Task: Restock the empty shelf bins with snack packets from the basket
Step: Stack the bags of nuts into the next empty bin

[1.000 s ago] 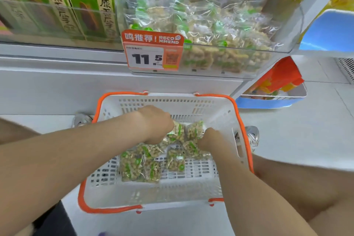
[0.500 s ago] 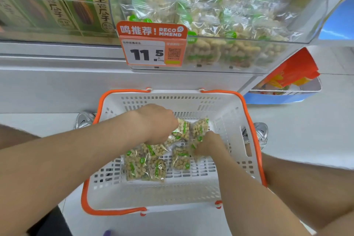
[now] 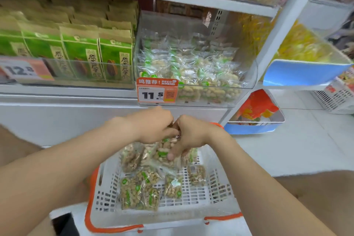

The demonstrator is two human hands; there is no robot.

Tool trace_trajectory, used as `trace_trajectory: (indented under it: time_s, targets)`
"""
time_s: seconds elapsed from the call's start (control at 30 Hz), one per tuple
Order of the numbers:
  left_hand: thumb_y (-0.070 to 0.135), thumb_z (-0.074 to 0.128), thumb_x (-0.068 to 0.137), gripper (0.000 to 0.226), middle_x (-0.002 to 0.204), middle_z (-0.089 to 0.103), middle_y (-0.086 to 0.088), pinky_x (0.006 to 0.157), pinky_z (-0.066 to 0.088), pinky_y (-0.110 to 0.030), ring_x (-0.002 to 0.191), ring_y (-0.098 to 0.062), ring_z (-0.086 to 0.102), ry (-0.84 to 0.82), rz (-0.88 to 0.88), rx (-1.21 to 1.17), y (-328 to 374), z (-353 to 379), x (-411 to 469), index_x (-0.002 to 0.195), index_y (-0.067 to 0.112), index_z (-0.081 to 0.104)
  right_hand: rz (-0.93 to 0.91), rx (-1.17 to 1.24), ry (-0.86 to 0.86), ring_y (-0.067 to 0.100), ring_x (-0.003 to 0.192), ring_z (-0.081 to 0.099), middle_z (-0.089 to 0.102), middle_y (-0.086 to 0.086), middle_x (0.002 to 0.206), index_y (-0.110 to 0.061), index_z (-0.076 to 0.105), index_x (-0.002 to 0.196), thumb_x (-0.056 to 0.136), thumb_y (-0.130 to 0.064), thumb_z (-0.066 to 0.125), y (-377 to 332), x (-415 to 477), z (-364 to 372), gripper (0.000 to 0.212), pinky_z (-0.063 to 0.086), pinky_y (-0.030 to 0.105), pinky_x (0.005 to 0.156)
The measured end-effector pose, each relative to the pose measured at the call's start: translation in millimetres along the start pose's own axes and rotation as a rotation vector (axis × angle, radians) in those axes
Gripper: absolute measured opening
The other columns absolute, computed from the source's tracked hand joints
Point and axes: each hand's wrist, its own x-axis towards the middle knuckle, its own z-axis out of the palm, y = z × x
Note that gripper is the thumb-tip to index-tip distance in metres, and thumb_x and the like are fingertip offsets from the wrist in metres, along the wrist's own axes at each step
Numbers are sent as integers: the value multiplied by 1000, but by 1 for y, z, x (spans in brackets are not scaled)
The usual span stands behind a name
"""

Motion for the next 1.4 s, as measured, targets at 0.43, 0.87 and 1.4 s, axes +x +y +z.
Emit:
trace_trajectory:
  time_s: [0.43,0.87,1.4]
  targets:
    - [35,61,105,33,54,68,-7,43,51,-25,43,-12,66,760,-177,-591,2,-115,-43,85,9,65,-230,605,609,15,63,66,78,6,90,-20,74,111,87,-41,84,-93,-64,-81,33,55,32,59]
    - [38,56,98,17,80,65,10,64,54,-34,79,-14,65,643,-118,-17,-11,-125,-17,87,28,63,51,250,1077,25,64,50,51,8,73,-11,43,70,105,-27,48,-102,40,-166,39,43,34,64]
    - [29,76,92,21,87,56,2,67,40,-36,88,-30,60,276,-146,198,-7,-106,3,87,26,55,-77,747,1081,26,99,59,59,7,111,-15,51,102,97,-5,56,-116,93,-171,12,49,37,85]
